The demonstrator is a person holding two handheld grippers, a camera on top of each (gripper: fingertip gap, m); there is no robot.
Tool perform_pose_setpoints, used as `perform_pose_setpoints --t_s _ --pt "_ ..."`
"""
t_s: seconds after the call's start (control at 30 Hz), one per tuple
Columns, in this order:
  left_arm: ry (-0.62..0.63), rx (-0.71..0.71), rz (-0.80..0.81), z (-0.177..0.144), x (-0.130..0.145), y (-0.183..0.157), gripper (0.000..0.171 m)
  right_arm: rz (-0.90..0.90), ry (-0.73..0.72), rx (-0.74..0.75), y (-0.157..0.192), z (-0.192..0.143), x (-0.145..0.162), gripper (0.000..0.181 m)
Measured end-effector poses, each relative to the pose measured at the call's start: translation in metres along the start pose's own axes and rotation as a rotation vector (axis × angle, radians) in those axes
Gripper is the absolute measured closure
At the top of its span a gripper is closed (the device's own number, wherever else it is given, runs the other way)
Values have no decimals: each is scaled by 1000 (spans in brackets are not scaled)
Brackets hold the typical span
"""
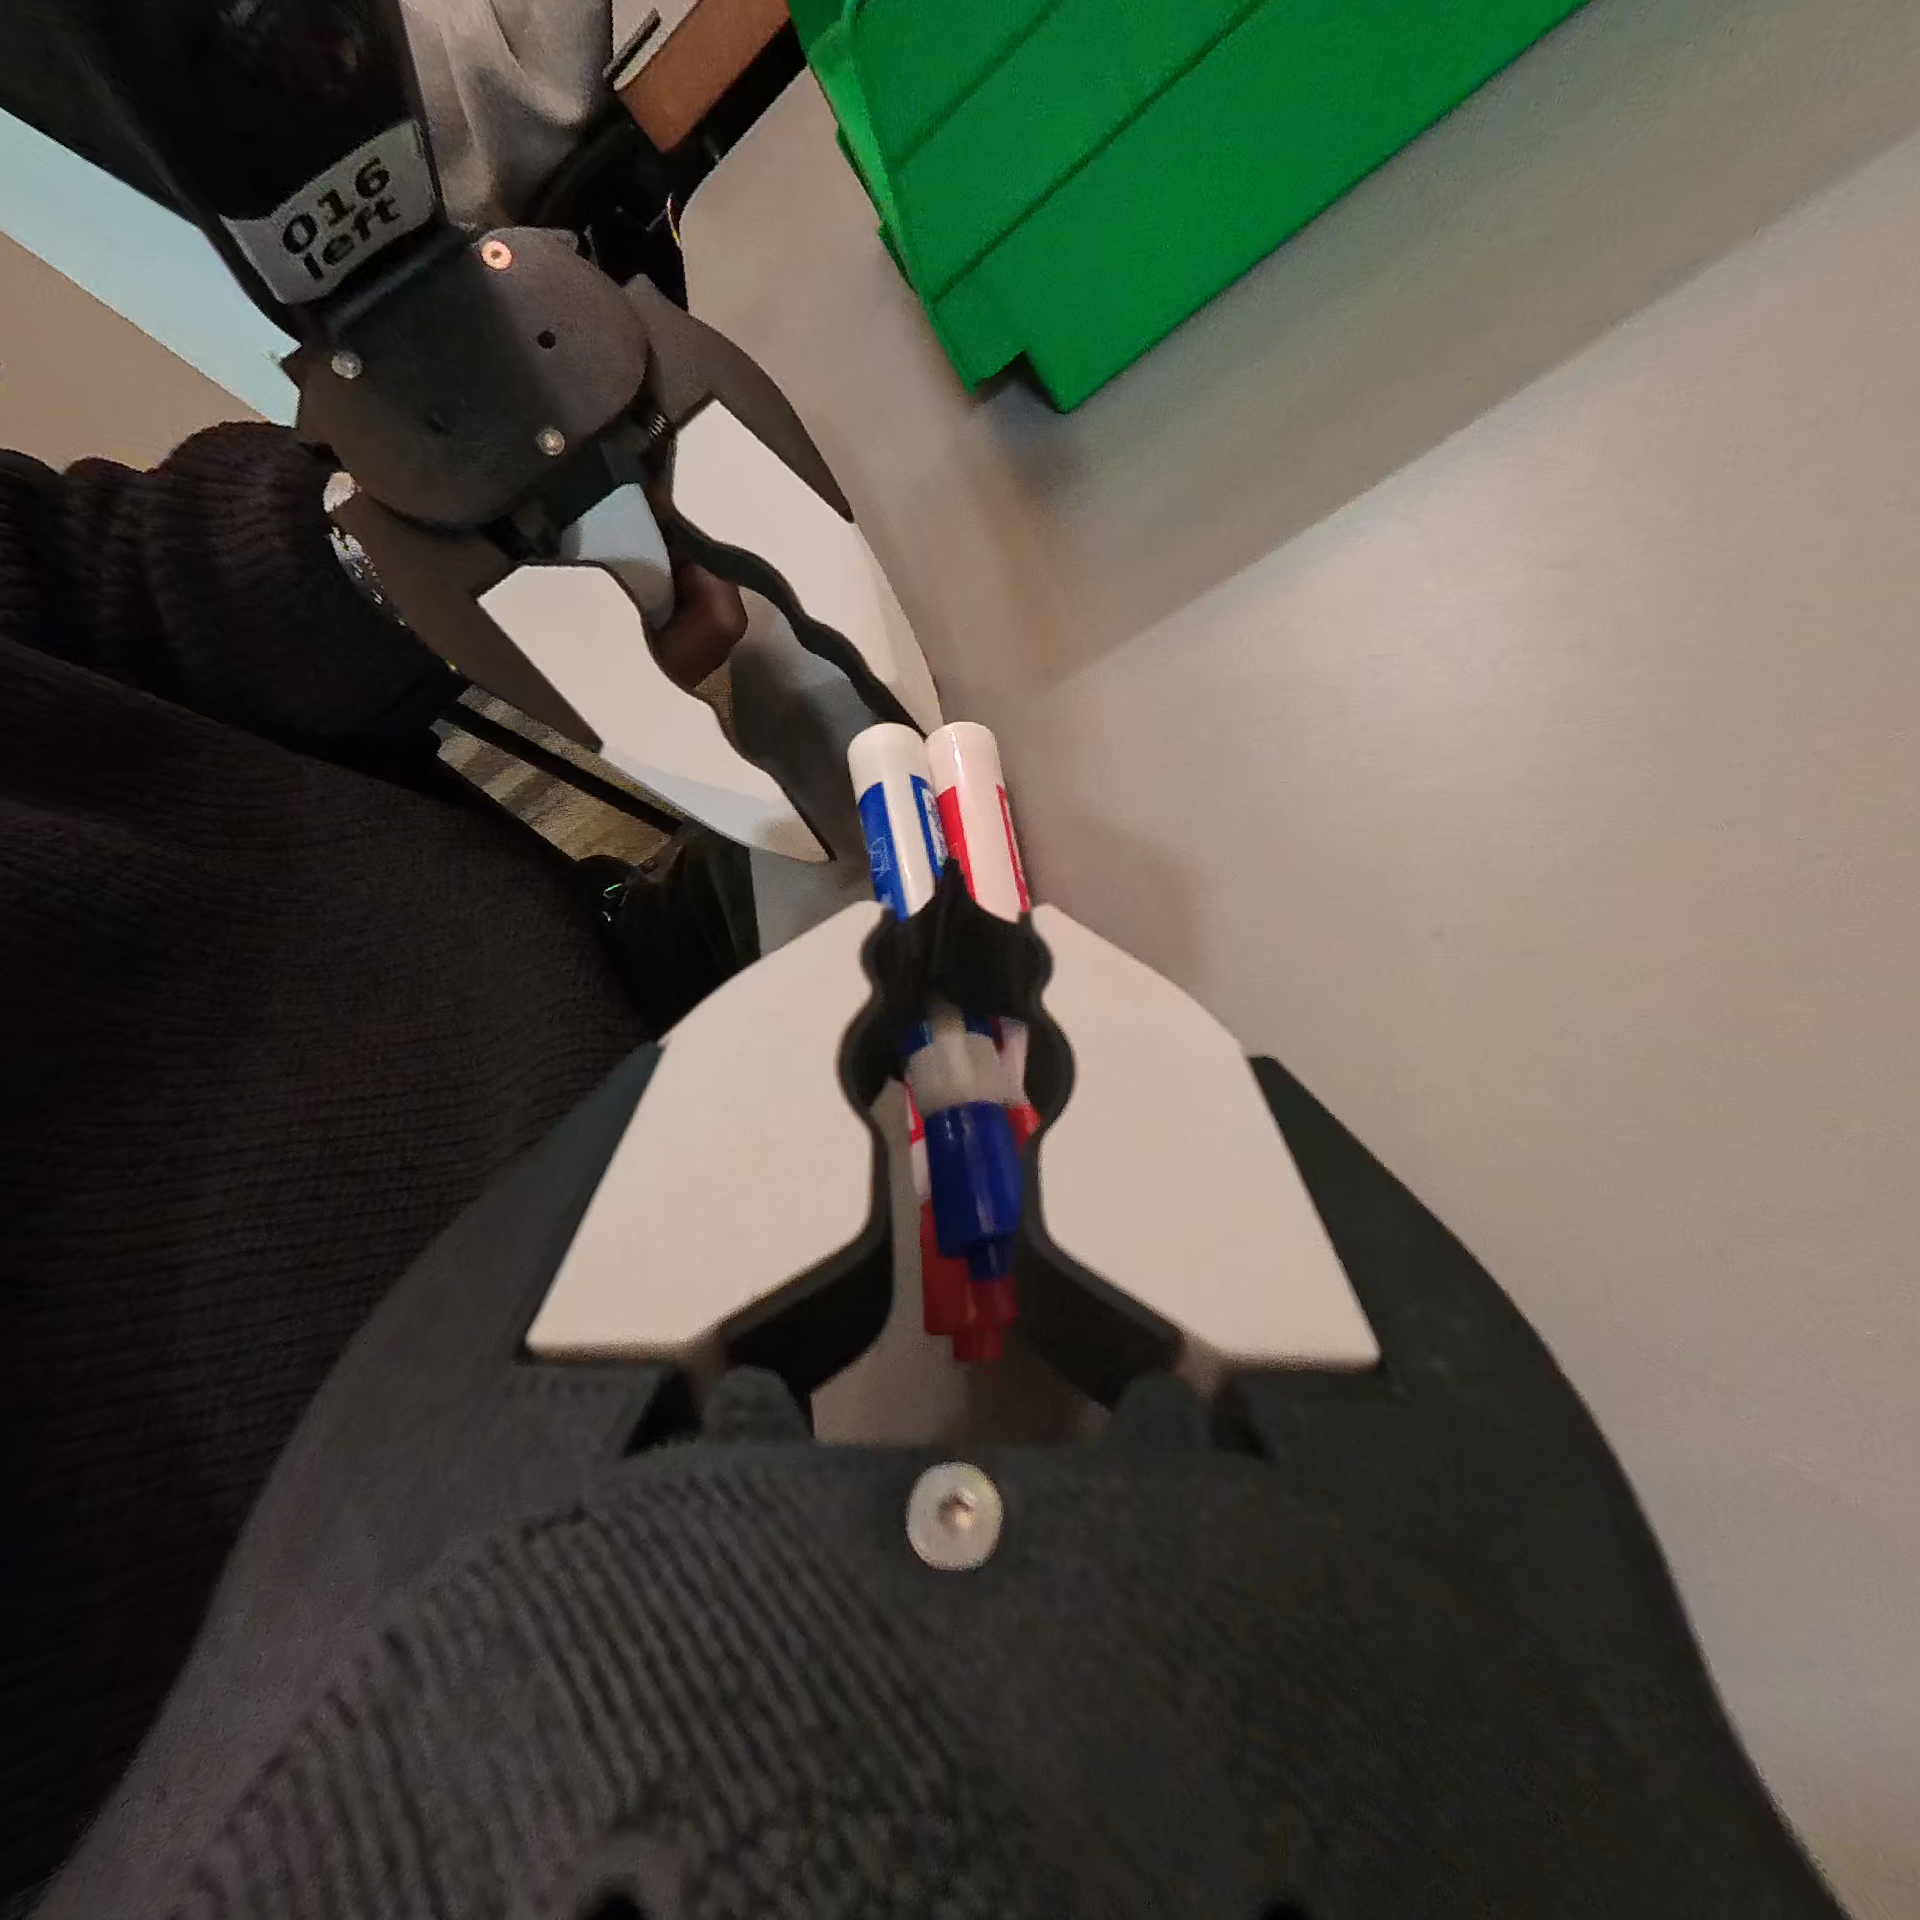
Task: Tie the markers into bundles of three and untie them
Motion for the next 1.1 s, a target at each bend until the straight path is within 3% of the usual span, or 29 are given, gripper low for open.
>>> perform_pose_setpoints --t_s 0.27,0.77,1.1 --pt "3 9 2 1 0 -2 136 -2 66 35 4 2 5 149" --pt "6 16 7 2 0 -5 135 23 34 27 6 5 4 173" --pt "9 23 11 3 0 -6 134 -57 49 52 10 4 2 177"
Point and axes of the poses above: each gripper's, where its closed fingertips meet, z out along the fingers, x out of its underside, y = z × x across the jaws, the point moved 9 cm from there along -z, back along the fingers, and after that the axes turned 7 degrees about -y, right-handed, at the moved point
